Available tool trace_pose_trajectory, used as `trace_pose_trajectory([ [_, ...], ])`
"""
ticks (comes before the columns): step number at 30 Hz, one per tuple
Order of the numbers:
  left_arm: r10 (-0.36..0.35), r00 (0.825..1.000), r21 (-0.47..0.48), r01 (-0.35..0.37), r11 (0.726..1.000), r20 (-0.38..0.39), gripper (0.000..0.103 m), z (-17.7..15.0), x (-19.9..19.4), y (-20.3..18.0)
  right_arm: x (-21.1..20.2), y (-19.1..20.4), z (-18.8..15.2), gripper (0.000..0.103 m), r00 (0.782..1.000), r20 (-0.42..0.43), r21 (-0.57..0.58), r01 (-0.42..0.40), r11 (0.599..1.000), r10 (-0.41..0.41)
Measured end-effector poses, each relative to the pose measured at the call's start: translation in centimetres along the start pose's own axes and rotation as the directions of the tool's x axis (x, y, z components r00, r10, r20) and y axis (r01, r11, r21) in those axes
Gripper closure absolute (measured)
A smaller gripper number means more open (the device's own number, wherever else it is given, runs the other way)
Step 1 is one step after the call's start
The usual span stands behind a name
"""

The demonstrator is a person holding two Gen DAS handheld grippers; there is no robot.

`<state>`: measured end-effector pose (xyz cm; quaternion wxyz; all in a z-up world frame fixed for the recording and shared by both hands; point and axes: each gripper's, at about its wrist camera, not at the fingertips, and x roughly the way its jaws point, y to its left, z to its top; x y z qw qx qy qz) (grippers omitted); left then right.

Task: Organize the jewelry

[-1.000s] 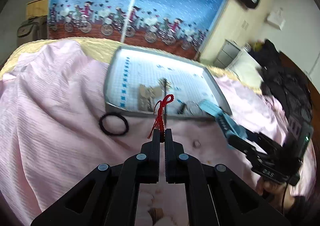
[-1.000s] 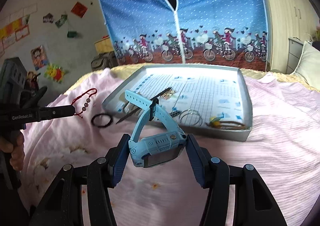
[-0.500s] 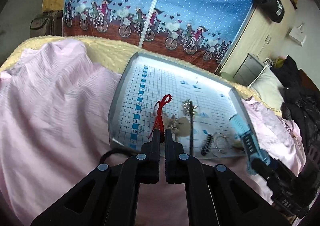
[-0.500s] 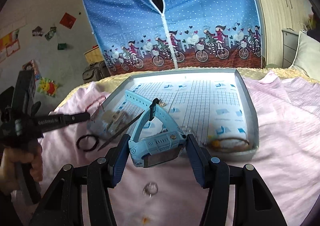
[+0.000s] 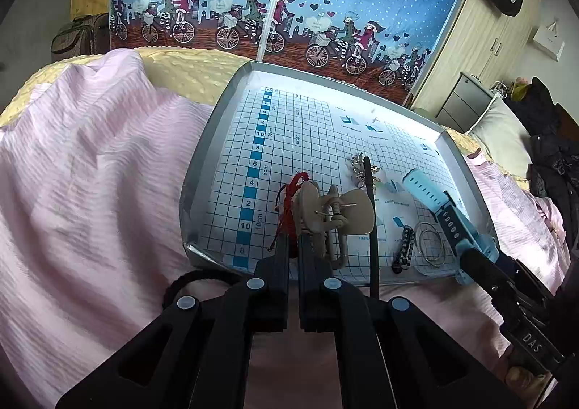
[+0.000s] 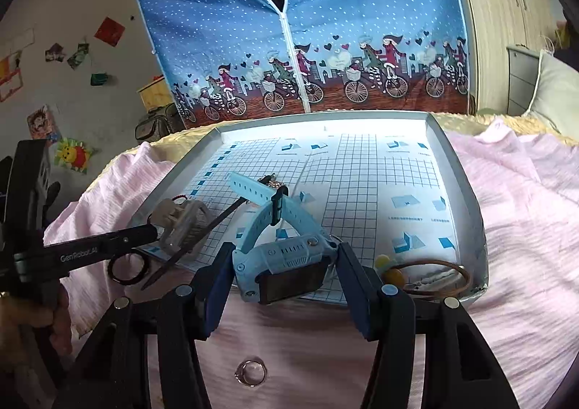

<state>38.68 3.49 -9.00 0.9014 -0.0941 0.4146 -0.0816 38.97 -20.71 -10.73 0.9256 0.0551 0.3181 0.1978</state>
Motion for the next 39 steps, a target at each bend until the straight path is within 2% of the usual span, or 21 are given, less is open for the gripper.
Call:
trace_pose_trajectory([
  [5,0.023,1.000,0.014,-0.023,1.000,-0.016,0.099,-0.1,0.1,-0.4,-0.1,-0.5,0.2,0.048,1.000,-0.006,0.019,-0.003,1.000,0.003],
  [8,0.026,0.999,0.024,-0.026,0.999,-0.020,0.090,-0.3,0.3,-0.7,-0.1,-0.6,0.2,0.048,1.000,-0.011,0.027,-0.001,1.000,0.001],
  [10,0.030,1.000,0.040,-0.029,0.999,-0.010,0.067,-0.3,0.1,-1.0,-0.1,-0.5,0.3,0.048,1.000,-0.007,0.030,0.002,1.000,-0.002],
  [12,0.032,0.999,0.052,-0.032,0.998,0.008,0.052,-0.3,-0.1,-1.3,-0.2,-0.6,0.3,0.048,1.000,-0.005,0.031,-0.002,1.000,0.002],
  [13,0.035,0.999,0.055,-0.036,0.998,0.016,0.047,-0.4,-0.2,-1.4,-0.3,-0.6,0.4,0.048,1.000,-0.003,0.031,-0.004,1.000,0.004],
  [16,0.038,0.999,0.049,-0.039,0.998,0.024,0.046,-0.3,-0.4,-1.3,-0.5,-0.6,0.5,0.048,1.000,0.005,0.031,-0.001,1.000,0.001],
  [18,0.036,0.999,0.034,-0.037,0.999,0.032,0.043,-0.2,-0.7,-1.0,-0.9,-0.7,0.6,0.042,1.000,0.016,0.028,0.013,1.000,-0.013],
  [19,0.032,0.998,0.022,-0.033,0.999,0.048,0.036,-0.1,-1.1,-0.9,-1.2,-0.6,0.7,0.037,0.999,0.028,0.023,0.022,1.000,-0.023],
  [23,-0.005,0.989,-0.021,0.008,1.000,0.147,0.015,0.0,-4.1,-0.4,-3.0,-0.3,1.2,0.026,0.996,0.087,0.016,0.033,0.999,-0.035],
  [24,-0.014,0.985,-0.022,0.018,1.000,0.173,0.005,0.0,-5.1,-0.4,-3.5,-0.2,1.3,0.021,0.994,0.101,0.017,0.029,0.999,-0.031],
  [25,-0.018,0.981,-0.020,0.022,1.000,0.192,0.002,0.0,-6.0,-0.5,-4.2,0.0,1.5,0.015,0.993,0.120,0.018,0.023,1.000,-0.025],
  [28,-0.010,0.960,0.020,0.005,1.000,0.278,0.002,-0.3,-9.4,-1.2,-6.5,0.8,1.7,0.001,0.986,0.168,0.013,0.015,1.000,-0.017],
  [32,-0.017,0.922,0.101,-0.024,0.995,0.386,0.002,-0.7,-13.7,-2.8,-10.1,2.2,1.7,0.000,0.970,0.242,-0.026,0.028,0.999,-0.021],
  [36,-0.041,0.884,0.134,-0.024,0.991,0.466,0.002,-2.3,-17.5,-3.9,-13.5,3.8,1.5,0.000,0.952,0.307,-0.083,0.037,0.996,-0.010],
  [37,-0.042,0.882,0.144,-0.029,0.989,0.470,0.002,-2.8,-18.3,-4.2,-14.3,4.3,1.4,0.000,0.946,0.323,-0.092,0.040,0.995,-0.009],
  [39,-0.030,0.889,0.153,-0.045,0.987,0.458,0.002,-3.7,-19.5,-4.5,-15.9,5.1,0.8,0.000,0.937,0.351,-0.104,0.035,0.994,0.004],
])
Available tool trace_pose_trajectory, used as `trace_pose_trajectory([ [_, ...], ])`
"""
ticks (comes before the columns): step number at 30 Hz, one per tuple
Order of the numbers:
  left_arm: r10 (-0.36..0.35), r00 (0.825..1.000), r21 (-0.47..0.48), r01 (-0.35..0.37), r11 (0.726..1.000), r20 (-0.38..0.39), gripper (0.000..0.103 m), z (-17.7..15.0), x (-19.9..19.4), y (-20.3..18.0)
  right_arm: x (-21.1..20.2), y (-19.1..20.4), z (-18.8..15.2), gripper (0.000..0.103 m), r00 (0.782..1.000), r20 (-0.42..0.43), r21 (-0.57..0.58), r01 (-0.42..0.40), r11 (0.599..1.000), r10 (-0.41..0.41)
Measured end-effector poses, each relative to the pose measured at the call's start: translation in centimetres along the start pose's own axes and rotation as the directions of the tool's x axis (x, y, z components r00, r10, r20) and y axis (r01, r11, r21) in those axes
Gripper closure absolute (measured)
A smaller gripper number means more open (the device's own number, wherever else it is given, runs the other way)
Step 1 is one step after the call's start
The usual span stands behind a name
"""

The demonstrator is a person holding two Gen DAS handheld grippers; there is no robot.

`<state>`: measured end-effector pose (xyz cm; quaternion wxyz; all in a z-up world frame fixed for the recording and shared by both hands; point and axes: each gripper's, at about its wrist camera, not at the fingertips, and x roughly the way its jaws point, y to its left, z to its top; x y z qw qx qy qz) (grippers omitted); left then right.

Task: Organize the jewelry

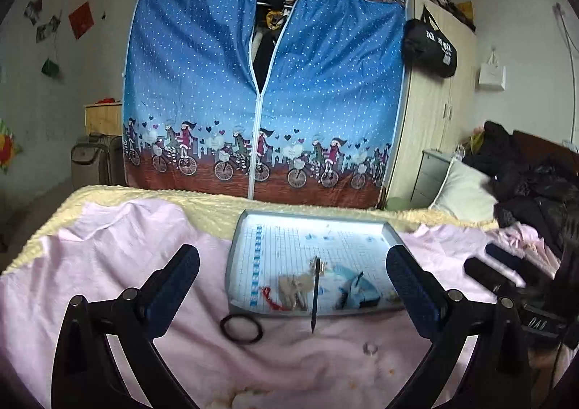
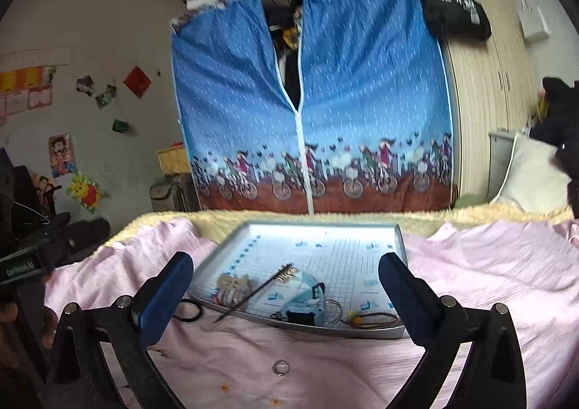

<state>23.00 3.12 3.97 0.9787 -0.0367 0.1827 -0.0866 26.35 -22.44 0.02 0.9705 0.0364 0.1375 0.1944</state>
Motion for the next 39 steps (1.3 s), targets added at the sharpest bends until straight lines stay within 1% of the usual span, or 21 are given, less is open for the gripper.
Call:
trace_pose_trajectory([
  [2,0.003,1.000,-0.008,-0.003,1.000,-0.005,0.002,-0.5,-1.5,0.0,-1.7,0.7,-0.1,0.000,1.000,0.024,-0.018,-0.009,1.000,0.010],
  [5,0.007,1.000,-0.028,-0.007,1.000,-0.003,0.002,-1.4,-4.0,-0.1,-3.9,2.1,-0.7,0.000,0.999,0.045,-0.039,0.000,0.999,0.002],
  [9,0.056,0.998,-0.031,-0.056,0.998,0.013,0.002,-2.5,-7.0,-0.4,-6.8,3.4,-1.9,0.000,0.998,0.058,-0.051,0.001,0.999,0.002],
  [11,0.083,0.996,-0.037,-0.082,0.996,0.022,0.002,-3.2,-8.6,-0.5,-8.0,4.0,-2.6,0.000,0.998,0.056,-0.060,0.006,0.998,-0.003],
  [15,0.111,0.994,-0.052,-0.110,0.993,0.020,0.002,-4.6,-10.7,-0.7,-9.7,4.9,-3.9,0.000,0.999,0.038,-0.062,0.009,0.998,-0.007],
  [19,0.134,0.991,-0.043,-0.133,0.990,0.020,0.002,-5.8,-12.2,-1.1,-10.8,4.9,-4.9,0.000,1.000,0.021,-0.047,0.015,0.999,-0.014],
  [21,0.160,0.987,-0.034,-0.159,0.987,0.031,0.002,-6.2,-13.0,-1.6,-11.4,5.0,-5.3,0.000,1.000,0.016,-0.040,0.023,0.999,-0.022],
  [23,0.169,0.985,-0.032,-0.168,0.985,0.038,0.002,-6.7,-13.3,-1.7,-11.9,4.9,-5.7,0.000,1.000,0.010,-0.031,0.029,0.999,-0.029],
  [25,0.154,0.987,-0.038,-0.153,0.988,0.036,0.002,-7.1,-13.5,-1.8,-12.1,4.8,-5.9,0.000,0.999,0.003,-0.022,0.033,0.999,-0.033],
  [27,0.130,0.991,-0.037,-0.130,0.991,0.003,0.002,-7.4,-13.3,-2.0,-12.2,4.8,-6.0,0.000,0.999,-0.008,-0.009,0.031,0.999,-0.031],
  [30,0.132,0.990,-0.023,-0.134,0.991,-0.045,0.002,-7.7,-12.7,-2.2,-12.0,4.8,-6.2,0.000,0.999,-0.028,-0.005,0.033,0.999,-0.033],
  [34,0.124,0.990,-0.008,-0.125,0.992,-0.074,0.002,-8.2,-12.5,-2.6,-11.1,4.7,-6.6,0.000,0.996,-0.082,-0.002,0.040,0.999,-0.040],
  [39,0.134,0.984,0.000,-0.135,0.991,-0.114,0.002,-8.7,-11.9,-2.8,-10.5,4.6,-7.2,0.000,0.990,-0.128,0.007,0.054,0.999,-0.053],
])
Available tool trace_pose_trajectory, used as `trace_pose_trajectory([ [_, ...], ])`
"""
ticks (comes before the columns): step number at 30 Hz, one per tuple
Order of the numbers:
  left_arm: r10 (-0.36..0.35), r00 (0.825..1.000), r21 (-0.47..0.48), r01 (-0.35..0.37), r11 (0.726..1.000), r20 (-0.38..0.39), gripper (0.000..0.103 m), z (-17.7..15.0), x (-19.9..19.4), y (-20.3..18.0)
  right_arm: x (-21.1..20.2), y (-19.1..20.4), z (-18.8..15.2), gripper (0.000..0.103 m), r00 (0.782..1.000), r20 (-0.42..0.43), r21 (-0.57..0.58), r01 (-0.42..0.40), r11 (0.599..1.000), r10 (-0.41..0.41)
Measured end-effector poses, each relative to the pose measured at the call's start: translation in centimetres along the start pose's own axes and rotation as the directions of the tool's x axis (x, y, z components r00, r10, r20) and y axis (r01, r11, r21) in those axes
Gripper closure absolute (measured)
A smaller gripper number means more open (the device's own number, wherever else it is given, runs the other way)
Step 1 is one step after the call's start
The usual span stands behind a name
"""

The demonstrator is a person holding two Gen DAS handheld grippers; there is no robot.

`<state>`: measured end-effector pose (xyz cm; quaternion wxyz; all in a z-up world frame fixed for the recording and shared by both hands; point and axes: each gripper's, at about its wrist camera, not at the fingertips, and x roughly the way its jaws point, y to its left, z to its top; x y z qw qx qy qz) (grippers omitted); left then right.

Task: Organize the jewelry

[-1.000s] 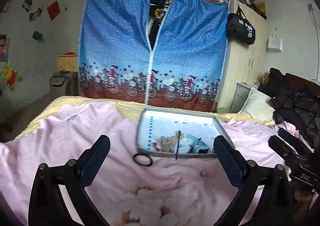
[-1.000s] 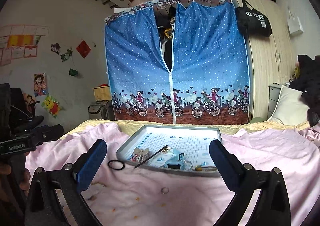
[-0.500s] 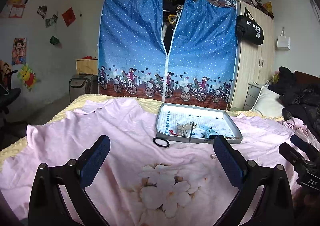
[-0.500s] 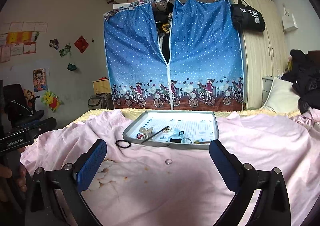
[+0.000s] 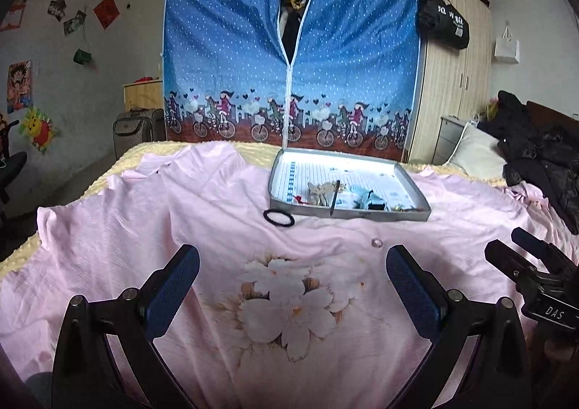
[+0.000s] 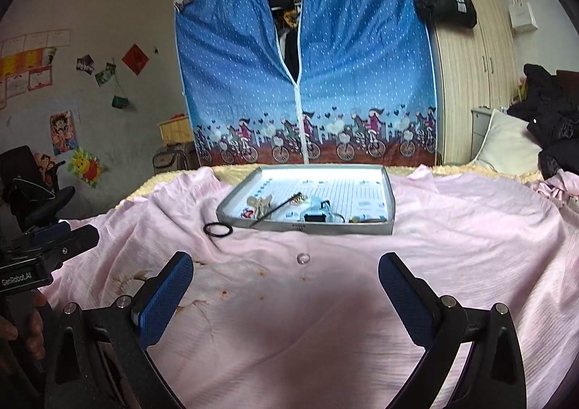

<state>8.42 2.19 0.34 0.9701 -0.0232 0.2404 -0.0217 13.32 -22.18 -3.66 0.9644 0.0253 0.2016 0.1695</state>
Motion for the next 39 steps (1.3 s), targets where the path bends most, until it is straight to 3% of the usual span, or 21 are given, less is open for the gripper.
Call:
trace_pose_trajectory([
  [12,0.026,0.998,0.006,-0.026,1.000,-0.051,0.002,-0.7,0.8,0.0,0.9,-0.4,-0.3,0.000,0.997,-0.068,0.024,0.021,0.999,-0.019],
  [32,0.025,0.995,-0.009,-0.026,1.000,-0.100,0.002,-0.8,1.6,0.4,1.5,-0.3,-0.5,0.000,0.994,-0.104,0.026,0.030,0.999,-0.027],
  [34,0.008,0.991,-0.021,-0.011,1.000,-0.133,0.002,-0.7,2.2,0.5,2.1,-0.7,-0.5,0.000,0.991,-0.133,0.045,0.022,0.999,-0.016],
  [39,-0.046,0.957,-0.069,0.028,0.997,-0.285,0.002,0.1,5.2,1.7,4.7,-2.5,0.0,0.000,0.971,-0.237,0.099,-0.022,0.995,0.045],
])
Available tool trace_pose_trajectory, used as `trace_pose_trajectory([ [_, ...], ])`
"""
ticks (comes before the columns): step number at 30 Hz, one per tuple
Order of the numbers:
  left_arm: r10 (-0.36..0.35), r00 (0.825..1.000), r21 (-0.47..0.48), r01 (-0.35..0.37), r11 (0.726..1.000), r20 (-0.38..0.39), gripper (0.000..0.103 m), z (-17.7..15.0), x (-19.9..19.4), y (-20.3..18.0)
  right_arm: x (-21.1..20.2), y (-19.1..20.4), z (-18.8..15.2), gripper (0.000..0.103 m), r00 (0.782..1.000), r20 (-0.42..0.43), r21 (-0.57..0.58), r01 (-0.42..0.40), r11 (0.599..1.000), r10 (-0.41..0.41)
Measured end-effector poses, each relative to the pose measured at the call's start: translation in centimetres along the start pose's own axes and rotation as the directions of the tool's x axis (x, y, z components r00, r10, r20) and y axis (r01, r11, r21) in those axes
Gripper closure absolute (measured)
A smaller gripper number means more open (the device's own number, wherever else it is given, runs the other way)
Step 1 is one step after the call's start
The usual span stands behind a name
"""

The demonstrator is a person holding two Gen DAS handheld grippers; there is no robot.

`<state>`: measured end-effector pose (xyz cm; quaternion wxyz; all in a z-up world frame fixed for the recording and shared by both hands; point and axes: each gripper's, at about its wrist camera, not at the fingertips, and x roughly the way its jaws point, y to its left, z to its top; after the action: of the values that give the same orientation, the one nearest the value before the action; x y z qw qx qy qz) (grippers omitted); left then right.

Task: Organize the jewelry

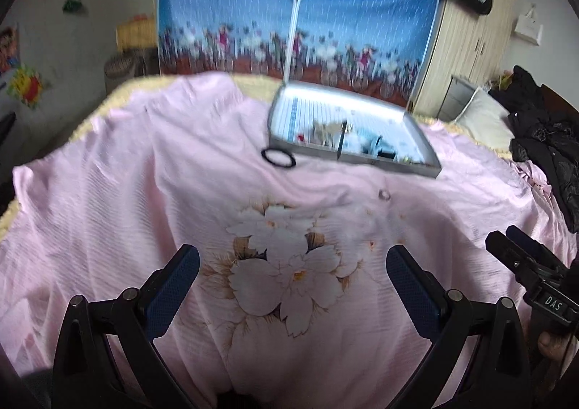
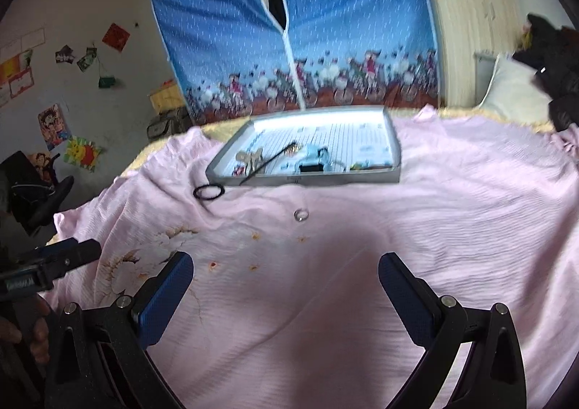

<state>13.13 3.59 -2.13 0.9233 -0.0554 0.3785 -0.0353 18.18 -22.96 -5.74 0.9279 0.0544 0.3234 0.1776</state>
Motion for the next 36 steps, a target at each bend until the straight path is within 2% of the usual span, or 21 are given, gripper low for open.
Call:
trace_pose_trajectory([
  [3,-0.012,0.997,-0.011,0.011,1.000,-0.071,0.002,2.2,1.7,1.3,1.3,-0.9,1.0,0.000,0.999,-0.049,0.015,-0.013,1.000,0.013],
  [5,-0.051,0.993,-0.034,0.047,0.998,-0.106,0.002,3.6,2.9,2.0,2.7,-1.9,1.5,0.000,0.994,-0.087,0.060,-0.060,0.996,0.066],
  [9,-0.018,0.990,0.013,0.020,1.000,-0.137,0.002,6.3,5.8,3.2,6.4,-3.2,2.2,0.000,0.982,-0.149,0.105,-0.102,0.989,0.117],
  [15,-0.064,0.989,-0.002,0.064,0.998,-0.135,0.003,7.2,10.5,4.5,10.5,-2.8,2.9,0.023,0.976,-0.180,0.036,-0.121,0.992,0.125],
  [17,-0.088,0.984,-0.017,0.087,0.996,-0.153,0.009,7.3,12.2,4.8,12.0,-2.4,2.9,0.034,0.970,-0.198,0.011,-0.138,0.990,0.138],
  [19,-0.115,0.978,-0.021,0.113,0.993,-0.172,0.024,7.5,13.4,4.9,13.4,-2.5,3.0,0.043,0.965,-0.218,0.000,-0.147,0.989,0.143],
  [23,-0.137,0.975,-0.015,0.137,0.991,-0.174,0.035,8.1,15.4,4.9,15.8,-2.8,2.8,0.057,0.959,-0.246,0.008,-0.142,0.990,0.140],
  [24,-0.146,0.973,-0.022,0.144,0.989,-0.176,0.041,8.3,15.9,5.0,16.2,-2.8,2.7,0.062,0.958,-0.252,0.008,-0.142,0.990,0.139],
  [25,-0.157,0.970,-0.041,0.152,0.988,-0.183,0.045,8.5,16.7,5.2,16.9,-2.8,2.8,0.064,0.955,-0.262,0.004,-0.142,0.990,0.138],
  [29,-0.183,0.961,-0.105,0.164,0.981,-0.206,0.048,9.0,18.6,6.0,18.2,-2.7,2.9,0.072,0.954,-0.277,-0.022,-0.125,0.992,0.114],
  [36,-0.206,0.956,-0.238,0.155,0.959,-0.207,0.068,9.8,20.3,8.4,19.9,-3.2,3.2,0.083,0.953,-0.279,0.001,-0.127,0.992,0.122],
])
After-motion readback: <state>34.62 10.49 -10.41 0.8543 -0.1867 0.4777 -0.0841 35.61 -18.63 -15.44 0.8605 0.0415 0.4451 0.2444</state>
